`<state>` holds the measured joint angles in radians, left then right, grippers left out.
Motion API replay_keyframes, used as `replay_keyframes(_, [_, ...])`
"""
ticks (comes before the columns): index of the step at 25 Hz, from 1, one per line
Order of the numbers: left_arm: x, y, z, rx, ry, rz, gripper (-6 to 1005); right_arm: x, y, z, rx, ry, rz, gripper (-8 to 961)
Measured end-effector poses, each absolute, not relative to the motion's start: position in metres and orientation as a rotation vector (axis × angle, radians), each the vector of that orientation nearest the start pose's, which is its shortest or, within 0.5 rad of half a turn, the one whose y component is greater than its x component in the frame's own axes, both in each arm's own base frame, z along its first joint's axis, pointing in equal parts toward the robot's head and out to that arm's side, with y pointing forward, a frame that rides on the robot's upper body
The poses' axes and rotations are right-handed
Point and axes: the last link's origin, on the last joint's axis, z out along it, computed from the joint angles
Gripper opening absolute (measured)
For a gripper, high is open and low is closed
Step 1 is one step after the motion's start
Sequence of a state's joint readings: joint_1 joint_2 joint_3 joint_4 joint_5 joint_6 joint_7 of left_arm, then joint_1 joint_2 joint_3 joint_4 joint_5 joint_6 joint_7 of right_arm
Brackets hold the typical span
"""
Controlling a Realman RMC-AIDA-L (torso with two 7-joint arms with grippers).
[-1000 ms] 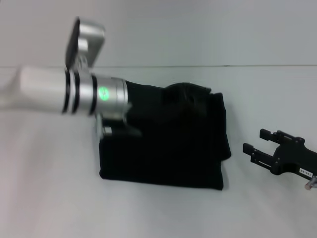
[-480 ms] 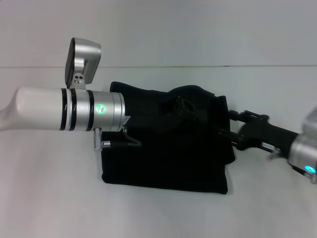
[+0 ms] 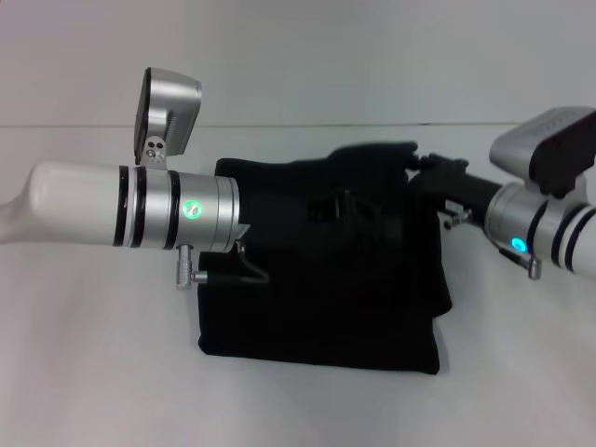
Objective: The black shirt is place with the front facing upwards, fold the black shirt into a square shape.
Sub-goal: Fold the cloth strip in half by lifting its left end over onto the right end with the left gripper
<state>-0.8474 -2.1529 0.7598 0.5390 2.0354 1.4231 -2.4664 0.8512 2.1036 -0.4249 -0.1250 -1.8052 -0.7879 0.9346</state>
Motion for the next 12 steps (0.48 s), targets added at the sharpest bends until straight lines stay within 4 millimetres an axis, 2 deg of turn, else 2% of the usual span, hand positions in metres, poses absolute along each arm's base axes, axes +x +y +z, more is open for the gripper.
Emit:
replay_keyframes(4, [-0.154, 0.371, -0.064, -2.557, -1.978, -0.736, 20, 0.240, 0.429, -0.062, -2.197, 0.718, 0.552, 709])
replay_keyframes(12, [-0.159, 0.355, -0.088, -2.590, -2.040, -0.679, 20, 0.260, 0.420, -0.047, -2.130, 0.746, 0.603, 709])
